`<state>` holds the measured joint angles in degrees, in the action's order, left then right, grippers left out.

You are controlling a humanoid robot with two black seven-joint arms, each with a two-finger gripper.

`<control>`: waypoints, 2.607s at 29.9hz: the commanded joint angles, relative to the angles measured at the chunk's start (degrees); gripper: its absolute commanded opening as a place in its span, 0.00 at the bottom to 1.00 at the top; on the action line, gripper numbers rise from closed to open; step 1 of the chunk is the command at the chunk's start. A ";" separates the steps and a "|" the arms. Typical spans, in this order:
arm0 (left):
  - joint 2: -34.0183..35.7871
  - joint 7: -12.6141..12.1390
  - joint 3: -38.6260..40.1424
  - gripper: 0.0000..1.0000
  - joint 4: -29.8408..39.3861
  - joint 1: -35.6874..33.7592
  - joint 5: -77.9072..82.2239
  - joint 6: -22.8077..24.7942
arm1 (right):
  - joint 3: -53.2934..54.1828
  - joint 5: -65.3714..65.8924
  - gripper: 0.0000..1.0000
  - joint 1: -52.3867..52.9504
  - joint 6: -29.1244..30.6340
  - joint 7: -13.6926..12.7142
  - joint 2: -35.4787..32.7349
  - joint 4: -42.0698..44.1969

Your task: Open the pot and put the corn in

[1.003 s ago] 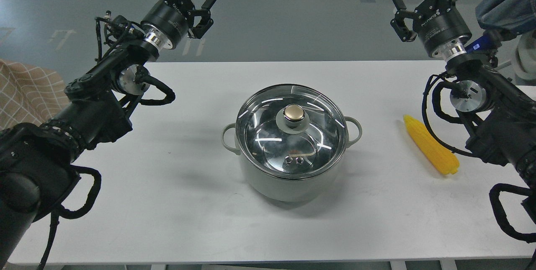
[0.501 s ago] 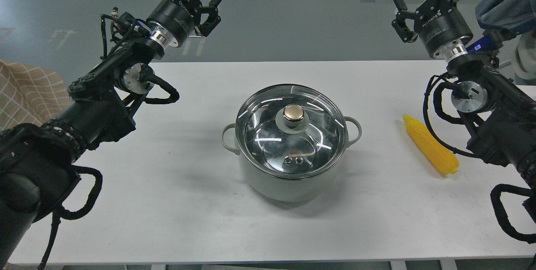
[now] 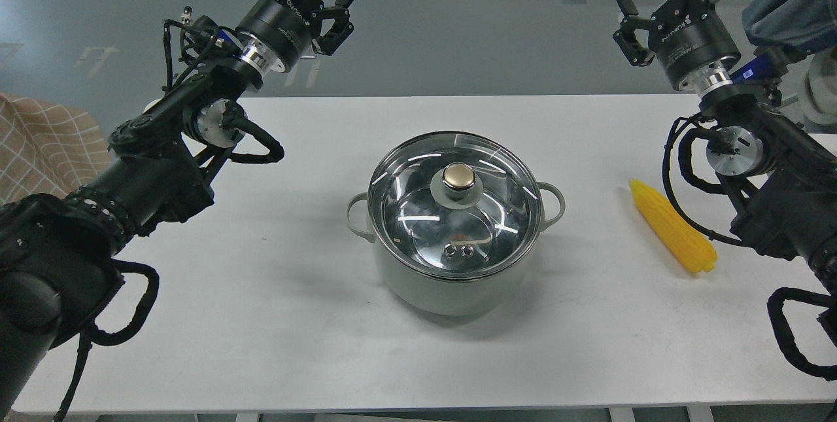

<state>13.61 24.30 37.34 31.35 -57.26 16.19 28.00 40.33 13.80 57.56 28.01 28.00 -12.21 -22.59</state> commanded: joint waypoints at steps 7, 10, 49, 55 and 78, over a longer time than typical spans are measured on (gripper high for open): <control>8.52 3.39 0.28 0.98 20.81 -2.68 28.75 0.00 | -0.07 0.08 1.00 -0.87 -0.06 0.00 -4.22 -0.27; 10.81 3.57 0.28 0.98 30.48 -2.68 39.56 -2.58 | -0.16 0.08 1.00 -1.49 -0.06 0.00 -5.36 -0.35; 11.44 3.57 -14.75 0.89 41.95 7.16 108.81 -20.88 | 0.10 0.08 1.00 -4.65 -0.06 0.00 -7.48 -2.90; 11.35 3.13 -15.10 0.74 41.60 7.69 108.61 -20.88 | 0.01 0.08 1.00 -4.83 -0.06 0.00 -7.48 -3.96; 17.39 3.48 -12.99 0.13 44.06 0.40 99.57 -20.44 | 0.01 0.08 1.00 -5.44 -0.06 0.00 -7.21 -4.13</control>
<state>26.94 27.39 24.20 73.83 -55.08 118.02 7.40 40.27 13.89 52.44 27.95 28.00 -19.45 -26.65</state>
